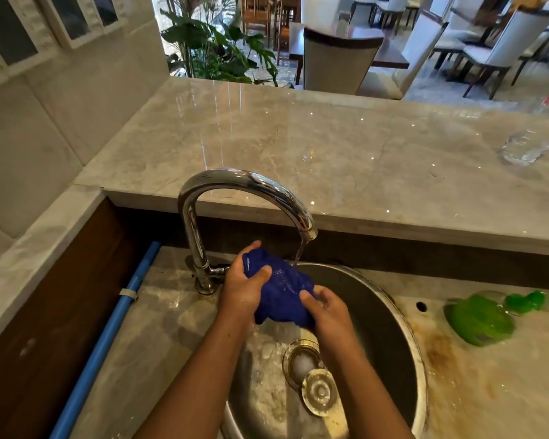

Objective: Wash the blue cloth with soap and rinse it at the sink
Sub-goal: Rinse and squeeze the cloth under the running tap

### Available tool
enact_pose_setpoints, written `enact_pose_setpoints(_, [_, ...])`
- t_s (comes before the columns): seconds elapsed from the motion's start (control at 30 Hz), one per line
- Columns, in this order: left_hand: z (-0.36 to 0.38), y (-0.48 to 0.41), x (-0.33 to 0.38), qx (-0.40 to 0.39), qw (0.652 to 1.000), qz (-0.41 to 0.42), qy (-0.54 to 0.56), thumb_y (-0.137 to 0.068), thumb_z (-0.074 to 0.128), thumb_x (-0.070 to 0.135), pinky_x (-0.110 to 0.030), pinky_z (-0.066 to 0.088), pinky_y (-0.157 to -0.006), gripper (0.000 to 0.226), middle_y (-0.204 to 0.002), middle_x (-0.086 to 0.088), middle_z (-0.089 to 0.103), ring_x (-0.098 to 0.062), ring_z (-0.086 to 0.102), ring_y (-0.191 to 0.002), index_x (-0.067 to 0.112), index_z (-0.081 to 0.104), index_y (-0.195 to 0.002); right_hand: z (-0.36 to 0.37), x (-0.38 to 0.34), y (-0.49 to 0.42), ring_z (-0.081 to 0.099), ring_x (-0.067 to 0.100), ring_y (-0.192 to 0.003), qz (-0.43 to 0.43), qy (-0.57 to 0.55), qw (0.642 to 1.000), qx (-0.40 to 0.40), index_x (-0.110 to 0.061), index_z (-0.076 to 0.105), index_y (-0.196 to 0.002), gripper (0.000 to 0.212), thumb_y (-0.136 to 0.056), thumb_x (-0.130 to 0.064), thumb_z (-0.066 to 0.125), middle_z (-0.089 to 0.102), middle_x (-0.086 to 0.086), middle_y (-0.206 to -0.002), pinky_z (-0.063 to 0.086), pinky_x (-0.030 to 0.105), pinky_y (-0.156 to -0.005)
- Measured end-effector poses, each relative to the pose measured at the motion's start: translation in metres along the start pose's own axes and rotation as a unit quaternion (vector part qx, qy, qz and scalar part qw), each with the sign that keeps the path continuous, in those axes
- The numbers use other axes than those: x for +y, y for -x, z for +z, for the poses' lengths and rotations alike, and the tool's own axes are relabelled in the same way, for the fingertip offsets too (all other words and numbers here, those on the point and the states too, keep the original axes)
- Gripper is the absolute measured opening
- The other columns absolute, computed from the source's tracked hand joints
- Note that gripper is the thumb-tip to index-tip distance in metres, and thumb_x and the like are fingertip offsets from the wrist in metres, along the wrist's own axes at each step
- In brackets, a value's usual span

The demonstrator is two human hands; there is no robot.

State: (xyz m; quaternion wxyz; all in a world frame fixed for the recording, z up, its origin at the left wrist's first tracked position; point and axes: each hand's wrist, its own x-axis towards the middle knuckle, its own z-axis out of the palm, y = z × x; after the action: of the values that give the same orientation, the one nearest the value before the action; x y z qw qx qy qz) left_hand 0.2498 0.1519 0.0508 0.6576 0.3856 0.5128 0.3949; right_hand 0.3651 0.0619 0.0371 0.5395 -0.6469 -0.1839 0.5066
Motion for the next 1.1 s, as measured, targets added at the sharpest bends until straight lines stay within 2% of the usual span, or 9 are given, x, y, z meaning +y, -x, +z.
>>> enact_pose_setpoints(0.13, [-0.004,0.005,0.002,-0.098,0.99,-0.032,0.099,-0.093,0.059,-0.001,-0.05,0.057,-0.091,0.053,-0.13,-0.005,0.061,-0.03,0.062,-0.117,0.027,0.053,-0.138,-0.008,0.001,-0.006,0.064,0.032,-0.117,0.066,-0.202,0.972,-0.104,-0.006,0.059,-0.129,0.045,-0.094,-0.035,0.056,0.067,0.018,-0.126,0.051,0.047,-0.1])
enact_pose_setpoints(0.23, [0.002,0.01,0.002,-0.155,0.985,-0.026,0.066,-0.092,0.061,0.0,-0.052,0.053,-0.097,0.053,-0.133,-0.005,0.061,-0.029,0.061,-0.12,0.028,0.054,-0.137,-0.002,-0.001,-0.015,0.056,0.039,-0.127,0.153,-0.322,0.925,-0.13,-0.012,0.056,-0.135,0.057,-0.094,-0.05,0.051,0.059,0.02,-0.137,0.041,0.054,-0.109])
enact_pose_setpoints(0.43, [-0.009,0.003,-0.004,-0.112,0.993,-0.033,0.036,-0.087,0.066,-0.002,-0.046,0.058,-0.088,0.057,-0.128,-0.006,0.064,-0.029,0.065,-0.113,0.027,0.054,-0.135,-0.001,-0.017,-0.029,0.069,0.036,-0.105,0.089,-0.208,0.971,-0.081,-0.01,0.061,-0.126,0.041,-0.088,-0.022,0.066,0.072,0.018,-0.116,0.056,0.051,-0.086])
enact_pose_setpoints(0.57, [-0.007,0.002,-0.012,-0.065,0.993,-0.095,0.034,-0.088,0.067,0.0,-0.054,0.054,-0.095,0.046,-0.118,-0.014,0.071,-0.033,0.068,-0.107,0.01,0.057,-0.131,0.003,-0.028,-0.03,0.071,0.032,-0.101,0.023,-0.129,0.988,-0.084,-0.015,0.065,-0.114,0.022,-0.095,-0.022,0.06,0.073,0.015,-0.112,0.057,0.048,-0.086])
enact_pose_setpoints(0.7, [0.003,0.012,-0.01,-0.113,0.955,-0.227,0.152,-0.093,0.064,0.021,-0.05,0.054,-0.094,0.031,-0.111,-0.017,0.074,-0.035,0.07,-0.103,0.008,0.064,-0.122,0.005,-0.036,-0.029,0.071,0.028,-0.098,-0.001,-0.162,0.981,-0.11,-0.015,0.064,-0.115,0.025,-0.092,-0.024,0.06,0.073,0.013,-0.111,0.057,0.043,-0.084])
enact_pose_setpoints(0.8, [0.008,0.014,-0.007,-0.138,0.928,-0.28,0.202,-0.093,0.061,0.038,-0.047,0.053,-0.089,0.037,-0.111,-0.018,0.074,-0.035,0.069,-0.101,0.01,0.068,-0.116,0.002,-0.037,-0.03,0.07,0.027,-0.098,-0.009,-0.162,0.981,-0.108,-0.016,0.064,-0.115,0.027,-0.089,-0.025,0.062,0.073,0.012,-0.111,0.056,0.042,-0.083])
enact_pose_setpoints(0.9, [0.012,0.011,-0.007,-0.125,0.936,-0.274,0.18,-0.093,0.061,0.044,-0.05,0.053,-0.092,0.041,-0.11,-0.018,0.075,-0.036,0.069,-0.103,0.011,0.069,-0.115,-0.004,-0.032,-0.031,0.07,0.03,-0.102,-0.004,-0.157,0.984,-0.084,-0.016,0.064,-0.116,0.029,-0.089,-0.025,0.064,0.073,0.012,-0.113,0.056,0.044,-0.084])
enact_pose_setpoints(0.97, [0.014,0.005,-0.006,-0.101,0.955,-0.231,0.155,-0.093,0.064,0.032,-0.052,0.054,-0.092,0.032,-0.107,-0.018,0.075,-0.037,0.069,-0.105,0.009,0.067,-0.115,-0.01,-0.03,-0.032,0.07,0.03,-0.103,-0.009,-0.133,0.99,-0.055,-0.015,0.065,-0.115,0.024,-0.093,-0.022,0.062,0.073,0.012,-0.112,0.057,0.046,-0.086])
enact_pose_setpoints(1.1, [0.016,0.0,-0.005,-0.044,0.987,-0.132,0.085,-0.092,0.067,0.022,-0.053,0.058,-0.085,0.021,-0.104,-0.014,0.075,-0.032,0.073,-0.094,0.015,0.065,-0.111,-0.01,-0.025,-0.035,0.072,0.028,-0.094,-0.06,-0.005,0.998,0.005,-0.018,0.065,-0.108,0.014,-0.1,-0.019,0.053,0.073,0.011,-0.106,0.059,0.043,-0.082])
